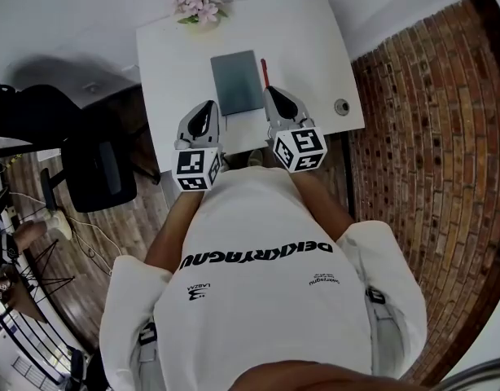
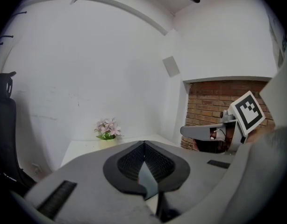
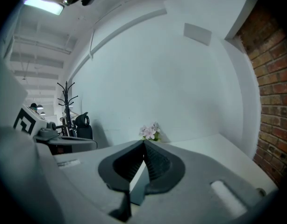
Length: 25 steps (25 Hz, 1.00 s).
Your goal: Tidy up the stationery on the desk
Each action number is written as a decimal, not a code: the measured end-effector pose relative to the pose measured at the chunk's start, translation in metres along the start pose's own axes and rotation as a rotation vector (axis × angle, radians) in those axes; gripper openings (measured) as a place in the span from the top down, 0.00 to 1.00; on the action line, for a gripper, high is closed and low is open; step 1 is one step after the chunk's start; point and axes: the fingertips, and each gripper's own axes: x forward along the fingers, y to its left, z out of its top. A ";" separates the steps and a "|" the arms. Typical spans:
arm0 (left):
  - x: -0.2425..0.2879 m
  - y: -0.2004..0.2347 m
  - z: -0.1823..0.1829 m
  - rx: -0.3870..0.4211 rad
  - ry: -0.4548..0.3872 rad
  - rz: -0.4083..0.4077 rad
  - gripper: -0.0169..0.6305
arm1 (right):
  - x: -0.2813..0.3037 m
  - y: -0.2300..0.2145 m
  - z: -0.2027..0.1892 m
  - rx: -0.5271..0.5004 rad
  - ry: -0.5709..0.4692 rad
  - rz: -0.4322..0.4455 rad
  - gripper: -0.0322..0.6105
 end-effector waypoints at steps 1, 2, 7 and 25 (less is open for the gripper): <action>0.000 -0.001 0.000 0.004 -0.001 -0.002 0.98 | -0.001 0.001 -0.002 -0.004 0.001 -0.002 0.95; 0.000 -0.002 -0.001 0.009 0.000 -0.004 0.98 | -0.003 0.002 -0.003 -0.002 0.002 -0.004 0.95; 0.001 -0.005 -0.004 0.022 0.004 -0.014 0.98 | -0.005 0.002 -0.006 0.003 -0.007 -0.007 0.95; 0.004 -0.004 -0.006 0.028 0.001 -0.018 0.98 | -0.001 -0.004 -0.010 0.013 -0.002 -0.022 0.95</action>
